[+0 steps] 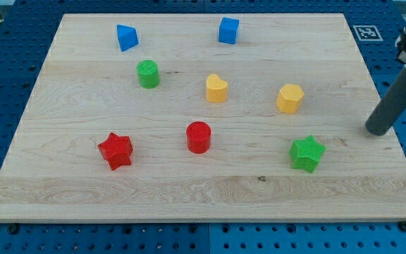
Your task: Push the yellow heart to the left side of the yellow hexagon
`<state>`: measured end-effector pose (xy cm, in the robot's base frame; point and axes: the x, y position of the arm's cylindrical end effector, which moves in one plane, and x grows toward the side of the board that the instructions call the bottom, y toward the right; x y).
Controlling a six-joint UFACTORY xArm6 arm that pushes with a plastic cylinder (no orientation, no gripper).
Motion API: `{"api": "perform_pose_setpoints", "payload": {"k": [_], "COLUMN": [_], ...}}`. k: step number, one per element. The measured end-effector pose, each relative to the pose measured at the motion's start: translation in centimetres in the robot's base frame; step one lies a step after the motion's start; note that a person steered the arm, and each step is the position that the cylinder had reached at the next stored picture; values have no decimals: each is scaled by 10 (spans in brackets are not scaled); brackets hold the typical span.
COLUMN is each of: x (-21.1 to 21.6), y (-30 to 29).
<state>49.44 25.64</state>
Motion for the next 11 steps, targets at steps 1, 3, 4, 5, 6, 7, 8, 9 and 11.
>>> {"api": "perform_pose_setpoints", "payload": {"k": [1,3,4,5,6,7,8,9,11], "x": [7,3,-14,-41,-60,-69,-79,-79,-79], "y": [-36,-170,-248,-280,-283,-279,-274,-274,-241]}}
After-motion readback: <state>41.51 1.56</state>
